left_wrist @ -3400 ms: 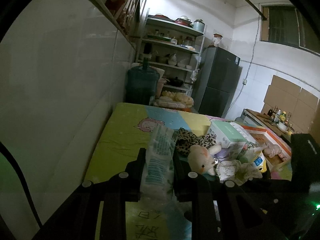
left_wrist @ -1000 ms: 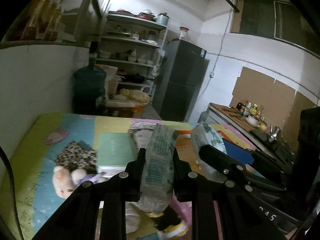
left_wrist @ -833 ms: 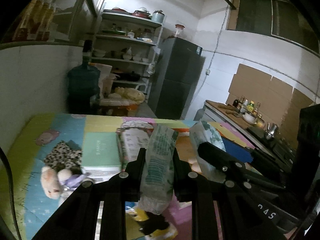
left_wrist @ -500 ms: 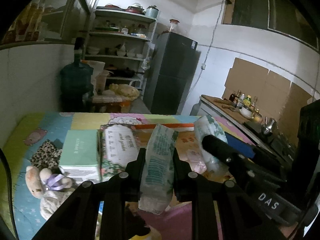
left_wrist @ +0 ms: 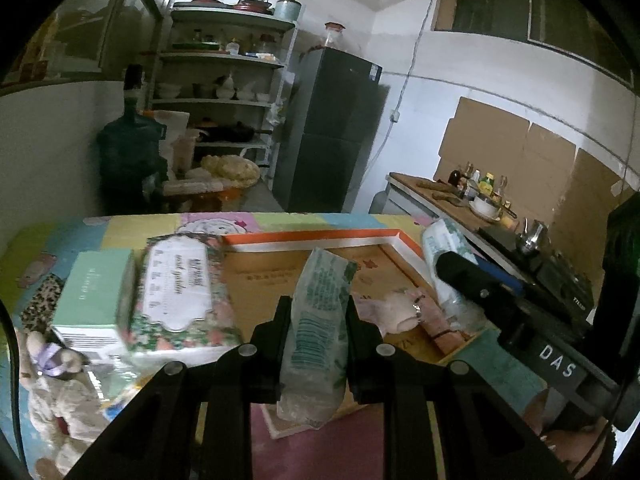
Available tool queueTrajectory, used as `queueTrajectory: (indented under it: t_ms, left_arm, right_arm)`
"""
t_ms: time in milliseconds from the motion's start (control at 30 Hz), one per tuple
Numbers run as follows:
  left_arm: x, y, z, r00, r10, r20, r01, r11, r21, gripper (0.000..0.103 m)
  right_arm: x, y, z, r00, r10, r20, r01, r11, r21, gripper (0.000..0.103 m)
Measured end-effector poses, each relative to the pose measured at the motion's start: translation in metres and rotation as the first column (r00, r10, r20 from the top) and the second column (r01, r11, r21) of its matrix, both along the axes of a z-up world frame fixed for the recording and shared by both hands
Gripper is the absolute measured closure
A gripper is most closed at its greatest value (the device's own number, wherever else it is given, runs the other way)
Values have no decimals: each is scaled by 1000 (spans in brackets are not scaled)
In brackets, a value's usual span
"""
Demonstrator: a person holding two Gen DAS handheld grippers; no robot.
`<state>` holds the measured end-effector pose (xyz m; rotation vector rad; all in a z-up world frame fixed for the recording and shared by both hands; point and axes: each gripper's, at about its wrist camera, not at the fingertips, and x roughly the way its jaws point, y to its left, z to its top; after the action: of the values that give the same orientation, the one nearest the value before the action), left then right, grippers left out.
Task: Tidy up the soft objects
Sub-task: 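Carry both tissue packs over the cardboard tray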
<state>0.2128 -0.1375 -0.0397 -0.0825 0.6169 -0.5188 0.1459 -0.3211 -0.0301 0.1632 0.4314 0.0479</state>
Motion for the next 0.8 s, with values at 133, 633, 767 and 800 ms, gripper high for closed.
queueTrajectory:
  t_ms: [133,633,767,800]
  left_arm:
    - [4,-12,-6,1000,4,-15,-4,1000,5,80]
    - [22,-40,-30,995,86,-49,-83,995,50,80]
    - [24,-43,-36,994,95,-58,-92,994,57,80]
    - [25,-44,-37,993,96,-62,-93,994,58,80]
  right_arm:
    - [-1,-19,-3,1000,-27,-8,27,1000,7,58]
    - [8,-63,-20,992,-112,-55,112,994,3,58]
    - [15,-68,-27,991,-115,-75,116,993,0,58]
    - [16,-70,-29,990,-115,-78,115,993,1,58]
